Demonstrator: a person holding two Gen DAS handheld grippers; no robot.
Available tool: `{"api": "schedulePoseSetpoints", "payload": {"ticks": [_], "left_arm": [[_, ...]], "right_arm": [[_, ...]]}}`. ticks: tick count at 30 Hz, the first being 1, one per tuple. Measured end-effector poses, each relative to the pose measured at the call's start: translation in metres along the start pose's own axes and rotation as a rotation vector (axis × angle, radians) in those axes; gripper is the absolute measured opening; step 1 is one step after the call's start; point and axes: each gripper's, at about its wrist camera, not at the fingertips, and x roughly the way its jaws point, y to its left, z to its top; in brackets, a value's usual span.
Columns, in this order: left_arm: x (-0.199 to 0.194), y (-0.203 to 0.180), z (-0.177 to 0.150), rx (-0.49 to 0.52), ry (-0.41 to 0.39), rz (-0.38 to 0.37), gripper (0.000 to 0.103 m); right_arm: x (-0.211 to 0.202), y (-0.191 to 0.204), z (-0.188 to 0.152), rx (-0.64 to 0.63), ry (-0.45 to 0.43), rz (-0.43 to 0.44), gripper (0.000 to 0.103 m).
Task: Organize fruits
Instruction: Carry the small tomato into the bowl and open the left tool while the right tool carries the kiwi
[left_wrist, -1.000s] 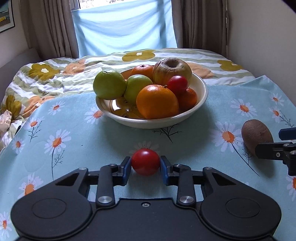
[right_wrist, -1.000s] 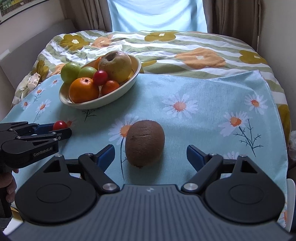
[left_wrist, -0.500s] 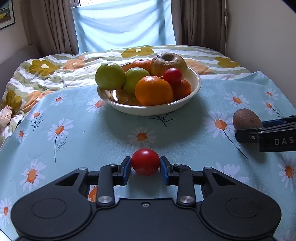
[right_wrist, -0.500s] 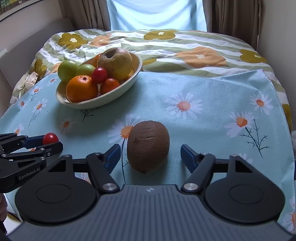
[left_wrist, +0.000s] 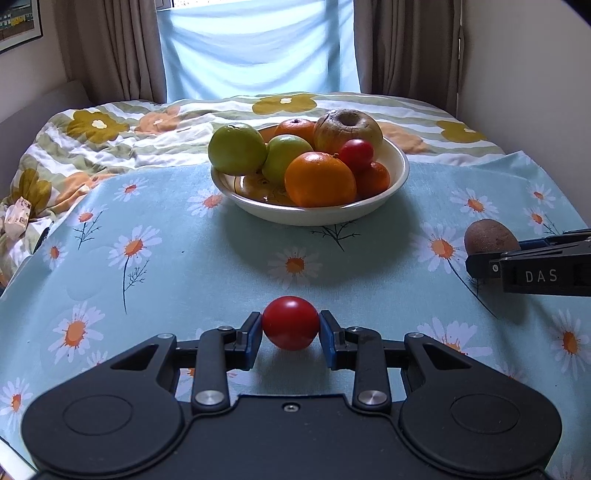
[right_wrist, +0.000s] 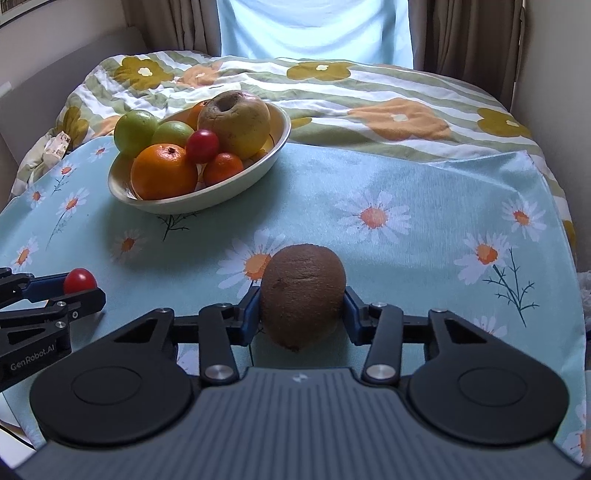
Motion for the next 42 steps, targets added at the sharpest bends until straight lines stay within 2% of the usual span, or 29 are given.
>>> {"api": "schedulePoseSetpoints", "payload": {"ticks": [15,27,33,42], "left_arm": [[-0.037,0.012,0.021,-0.035,-0.071,0.006,0.036],[-0.055,0.034,0.070,-0.027,-0.128,-0.021,0.036],[-0.047,0.046,0.105,0.001,-0.154,-0.045,0.036],[-0.006,0.060,0.153,0.075,-0.156,-0.109,0.036]], "right_arm": [[-0.027,0.017,0.023,-0.007,-0.042,0.038,0.059],[-0.053,0.040,0.074,-0.003,-0.082,0.056,0.059],[-0.055,0.050,0.102,0.017,-0.104,0.050,0.059],[-0.036,0.057,0.134,0.082,-0.113,0.010,0.059]]}}
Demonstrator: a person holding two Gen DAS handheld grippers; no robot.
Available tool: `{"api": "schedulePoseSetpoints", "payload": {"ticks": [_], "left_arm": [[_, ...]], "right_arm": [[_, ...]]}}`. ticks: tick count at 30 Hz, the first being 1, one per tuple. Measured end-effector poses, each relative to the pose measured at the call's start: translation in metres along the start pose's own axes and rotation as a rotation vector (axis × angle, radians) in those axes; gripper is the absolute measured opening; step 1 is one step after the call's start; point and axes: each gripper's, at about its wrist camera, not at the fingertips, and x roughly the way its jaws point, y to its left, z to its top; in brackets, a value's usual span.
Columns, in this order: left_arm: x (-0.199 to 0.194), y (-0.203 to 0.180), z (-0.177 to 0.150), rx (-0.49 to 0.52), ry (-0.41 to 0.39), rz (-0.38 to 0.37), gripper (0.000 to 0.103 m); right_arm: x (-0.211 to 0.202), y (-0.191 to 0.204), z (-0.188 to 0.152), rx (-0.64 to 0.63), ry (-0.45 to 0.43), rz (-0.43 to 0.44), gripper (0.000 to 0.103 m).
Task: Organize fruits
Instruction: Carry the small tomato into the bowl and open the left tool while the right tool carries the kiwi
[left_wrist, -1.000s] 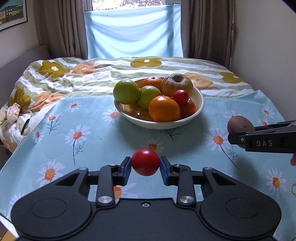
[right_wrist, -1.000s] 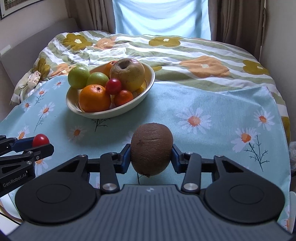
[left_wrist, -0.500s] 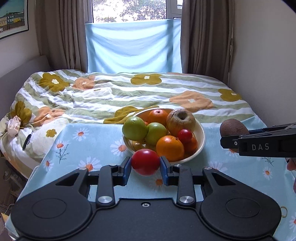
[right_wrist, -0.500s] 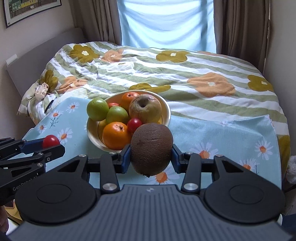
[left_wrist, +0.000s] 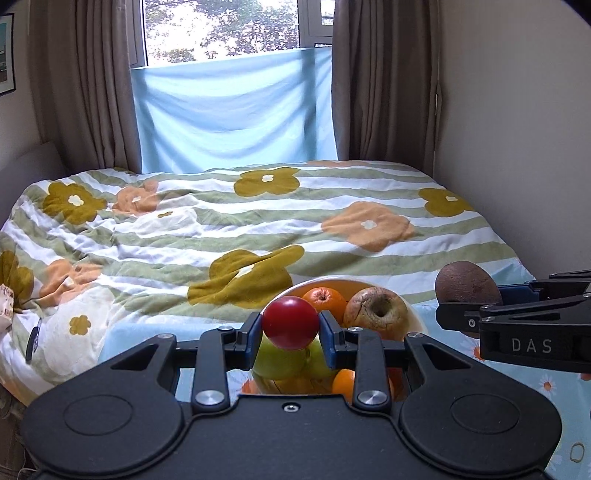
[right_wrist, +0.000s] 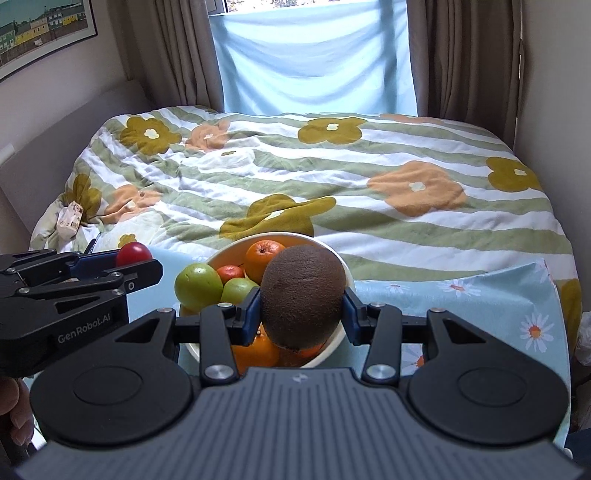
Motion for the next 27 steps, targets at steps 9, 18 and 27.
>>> {"api": "schedulePoseSetpoints", "payload": {"ticks": [9,18,27], "left_arm": [[0.066,0.014,0.020,0.059,0.048,-0.068,0.036],[0.122,0.018,0.018,0.106,0.138,-0.118,0.037],[0.128,0.020,0.016,0.127,0.119,-0.120,0.080]], "right_arm": [[0.034,0.003,0.020,0.049,0.010,-0.055,0.059],[0.064,0.003,0.031,0.089,0.031,-0.095,0.059],[0.073,0.001,0.034,0.107,0.034,-0.120,0.059]]}}
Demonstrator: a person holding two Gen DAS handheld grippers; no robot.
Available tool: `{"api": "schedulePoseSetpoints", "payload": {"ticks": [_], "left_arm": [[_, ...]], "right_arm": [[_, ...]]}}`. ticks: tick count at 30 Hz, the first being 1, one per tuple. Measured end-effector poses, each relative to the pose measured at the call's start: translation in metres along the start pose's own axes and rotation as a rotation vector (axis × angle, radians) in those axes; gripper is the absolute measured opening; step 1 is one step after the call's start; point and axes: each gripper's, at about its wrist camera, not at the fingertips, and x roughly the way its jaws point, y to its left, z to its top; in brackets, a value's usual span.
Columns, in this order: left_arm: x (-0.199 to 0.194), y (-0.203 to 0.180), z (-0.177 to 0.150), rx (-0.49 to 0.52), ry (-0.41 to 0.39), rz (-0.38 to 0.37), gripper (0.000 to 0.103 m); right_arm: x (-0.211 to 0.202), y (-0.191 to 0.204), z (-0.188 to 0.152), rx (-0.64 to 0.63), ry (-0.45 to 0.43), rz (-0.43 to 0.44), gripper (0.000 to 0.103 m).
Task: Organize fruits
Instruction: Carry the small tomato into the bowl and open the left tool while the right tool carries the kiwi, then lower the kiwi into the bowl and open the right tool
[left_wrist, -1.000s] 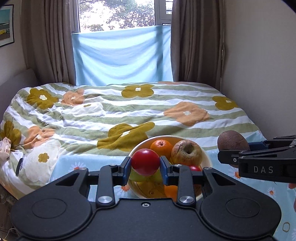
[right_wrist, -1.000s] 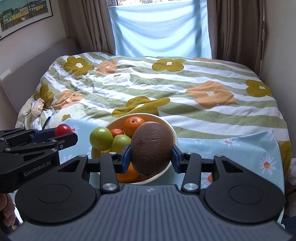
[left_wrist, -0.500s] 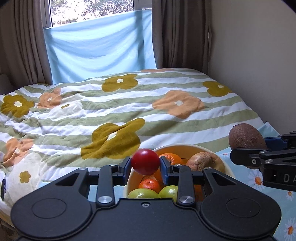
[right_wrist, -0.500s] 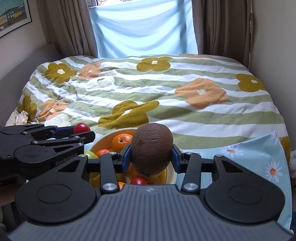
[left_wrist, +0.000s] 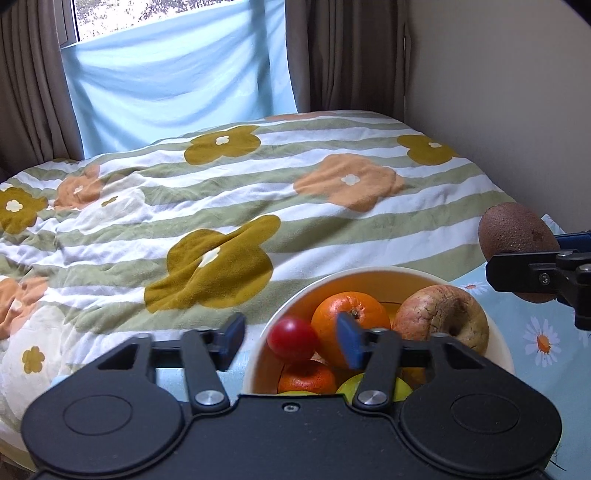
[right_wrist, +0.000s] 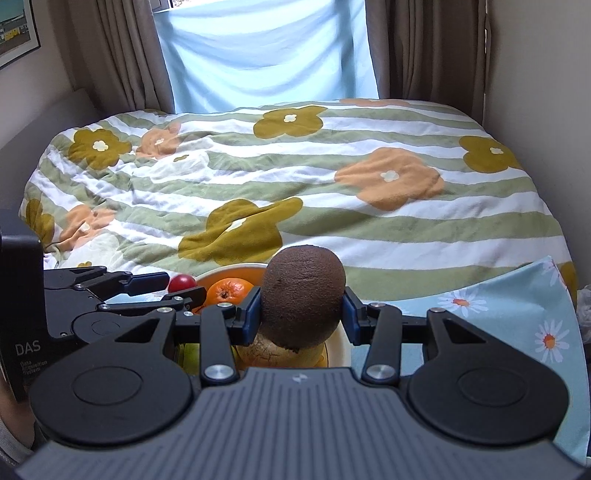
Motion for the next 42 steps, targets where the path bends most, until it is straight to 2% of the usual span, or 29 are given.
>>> {"api": "schedulePoseSetpoints", "payload": {"ticks": [1,2,8,21,33,42], "left_arm": [[-0.005,0.000,0.000,0.002,-0.020,0.005,0.095],[-0.010,0.001,0.000,0.007,-0.042,0.010,0.097],[-0.039,0.018,-0.003,-0.004,-0.062,0.039,0.097],[-0.087,0.061,-0.033,-0.168,-0.051,0.111,0.098],[-0.097,0.077,-0.048,-0.191,-0.045,0.159,0.098],[-0.092,0.075,-0.056,-0.182,-0.034,0.142,0.098]], "right_arm": [[0.000,0.000,0.001,0.001,-0.002,-0.001,0.059],[-0.001,0.000,0.002,0.001,-0.003,-0.001,0.059],[-0.005,0.008,0.009,-0.018,-0.014,0.012,0.059],[0.012,0.059,0.007,-0.100,0.035,0.097,0.059],[0.049,0.081,-0.005,-0.136,0.095,0.115,0.059],[0.059,0.088,-0.012,-0.166,0.086,0.106,0.062]]}}
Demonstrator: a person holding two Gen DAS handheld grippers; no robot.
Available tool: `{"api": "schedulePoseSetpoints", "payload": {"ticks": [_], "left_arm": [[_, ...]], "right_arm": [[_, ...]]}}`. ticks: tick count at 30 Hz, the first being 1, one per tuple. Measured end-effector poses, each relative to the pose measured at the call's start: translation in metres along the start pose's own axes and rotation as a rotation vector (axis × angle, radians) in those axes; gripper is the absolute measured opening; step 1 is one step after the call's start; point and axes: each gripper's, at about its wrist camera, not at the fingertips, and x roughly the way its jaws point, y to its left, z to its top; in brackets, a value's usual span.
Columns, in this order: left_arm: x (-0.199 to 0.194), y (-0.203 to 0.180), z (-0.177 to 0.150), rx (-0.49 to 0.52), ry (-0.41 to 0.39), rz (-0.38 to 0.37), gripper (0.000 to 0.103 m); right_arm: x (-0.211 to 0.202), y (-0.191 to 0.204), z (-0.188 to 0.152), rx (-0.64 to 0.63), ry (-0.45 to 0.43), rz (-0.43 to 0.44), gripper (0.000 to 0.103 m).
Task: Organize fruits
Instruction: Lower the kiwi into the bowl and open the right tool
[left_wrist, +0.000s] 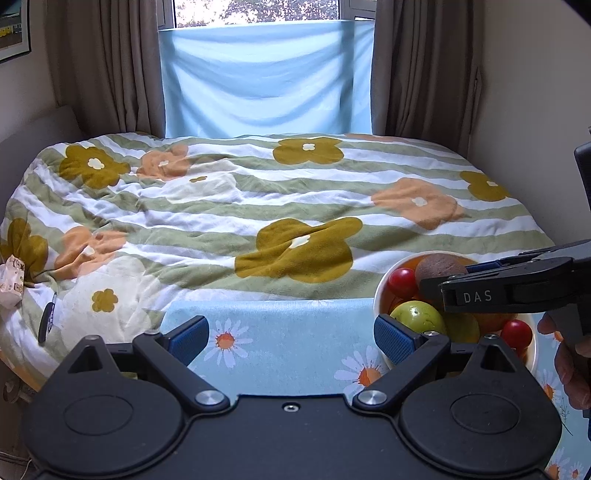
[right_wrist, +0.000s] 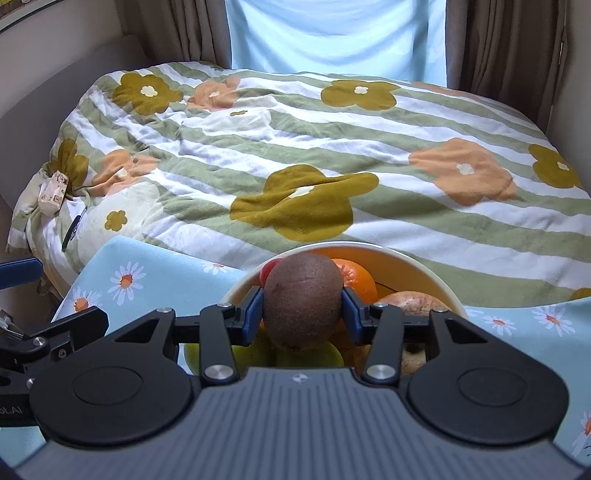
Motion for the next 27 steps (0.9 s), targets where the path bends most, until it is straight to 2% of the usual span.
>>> {"api": "schedulePoseSetpoints", "payload": {"ticks": [2,4,6,8,17,22,27], "left_arm": [[0.001,-0.001,-0.001,0.004,0.003,-0.005,0.098],[0.002,-0.002,-0.002,0.011,0.005,-0.007,0.098],[0.002,-0.003,-0.003,0.016,0.005,-0.010,0.098],[0.001,-0.004,-0.003,0.018,0.004,-0.013,0.098],[-0.016,-0.011,-0.002,0.034,-0.018,-0.011,0.098],[-0.043,-0.022,-0.001,0.030,-0.049,-0.020,0.098],[-0.082,-0.033,0.000,0.003,-0.097,-0.025,0.098]], "right_arm": [[0.000,0.003,-0.001,-0.016,-0.013,-0.009,0.062],[-0.002,0.005,-0.002,-0.030,-0.022,-0.022,0.067],[-0.007,0.004,-0.004,-0.020,-0.044,-0.016,0.093],[-0.011,0.002,-0.005,-0.003,-0.061,-0.019,0.102],[-0.036,-0.001,-0.005,0.014,-0.097,-0.016,0.101],[-0.077,-0.004,-0.004,0.015,-0.114,-0.016,0.102],[-0.138,-0.007,-0.013,0.022,-0.156,-0.025,0.102]]}}
